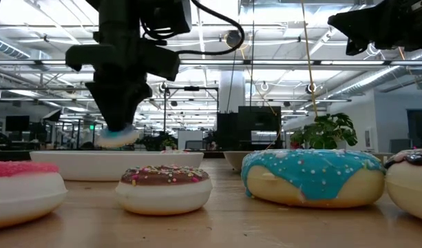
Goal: Pick & Place donuts
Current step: Put the small blue donut on the white plate, then put the small orange donut on the white plate
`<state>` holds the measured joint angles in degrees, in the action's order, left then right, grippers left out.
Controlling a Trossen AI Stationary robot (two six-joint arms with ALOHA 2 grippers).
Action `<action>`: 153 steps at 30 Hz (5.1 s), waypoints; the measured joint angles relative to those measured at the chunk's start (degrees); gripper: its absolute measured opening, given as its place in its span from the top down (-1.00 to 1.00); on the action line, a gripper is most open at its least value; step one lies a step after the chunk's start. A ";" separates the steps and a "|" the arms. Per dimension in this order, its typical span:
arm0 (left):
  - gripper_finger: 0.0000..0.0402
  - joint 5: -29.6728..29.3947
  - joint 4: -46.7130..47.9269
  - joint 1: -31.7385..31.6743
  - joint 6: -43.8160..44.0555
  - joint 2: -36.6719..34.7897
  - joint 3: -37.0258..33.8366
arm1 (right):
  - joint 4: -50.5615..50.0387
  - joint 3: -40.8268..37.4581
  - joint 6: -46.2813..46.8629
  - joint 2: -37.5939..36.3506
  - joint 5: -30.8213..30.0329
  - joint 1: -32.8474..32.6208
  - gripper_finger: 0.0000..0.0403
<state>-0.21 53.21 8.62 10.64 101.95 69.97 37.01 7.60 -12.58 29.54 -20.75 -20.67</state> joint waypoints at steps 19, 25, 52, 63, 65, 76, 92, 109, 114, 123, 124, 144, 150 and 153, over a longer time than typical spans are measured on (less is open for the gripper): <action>-0.75 -1.75 5.33 -1.38 1.09 -0.04 -0.01 | 0.00 0.00 -0.08 0.00 -0.02 0.00 1.00; -0.33 -1.86 18.80 0.42 2.05 -0.90 7.94 | 0.00 0.00 -0.10 -0.02 -0.02 0.00 1.00; 0.98 -8.84 20.23 14.89 17.62 -14.50 19.39 | 0.00 0.00 0.19 0.55 -0.02 0.00 1.00; 0.99 -8.17 18.19 19.83 25.88 -7.54 19.37 | -0.02 0.00 -0.03 0.55 -0.04 0.00 1.00; 0.99 -7.79 16.82 20.24 25.88 -6.05 19.37 | -0.11 0.00 -0.07 0.57 -0.06 0.00 1.00; 0.99 -4.28 9.04 20.44 25.37 2.28 19.37 | -0.41 0.00 -0.30 0.66 -0.11 0.00 1.00; 0.64 0.27 -9.35 25.45 22.49 10.40 19.37 | -0.65 0.00 0.97 1.37 -0.11 0.00 1.00; -0.31 0.05 -14.11 27.80 24.38 13.19 19.37 | -0.39 0.00 2.91 3.89 0.15 -0.04 1.00; -0.42 0.19 -13.45 27.63 23.25 16.34 19.37 | -0.40 0.00 2.24 3.91 0.15 -0.07 1.00; -0.77 -0.28 -10.78 27.59 20.56 18.95 19.34 | -0.36 0.00 1.86 3.91 0.13 -0.07 1.00; -0.78 -0.32 -10.46 27.57 20.56 18.95 19.34 | -0.35 0.00 1.86 3.89 0.13 -0.07 1.00; -0.34 -1.68 -14.25 26.80 21.15 18.69 14.32 | -0.37 0.00 2.50 3.90 0.13 -0.07 1.00; -0.01 -1.02 -14.35 26.26 20.50 18.52 14.82 | -0.37 0.00 2.50 3.91 0.13 -0.07 1.00; 0.16 -0.21 -13.91 25.88 20.58 18.43 15.63 | -0.39 0.00 2.50 3.91 0.13 -0.07 1.00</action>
<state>-0.42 39.30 34.50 31.22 120.38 85.61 36.62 7.60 -10.09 33.45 -20.62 -20.73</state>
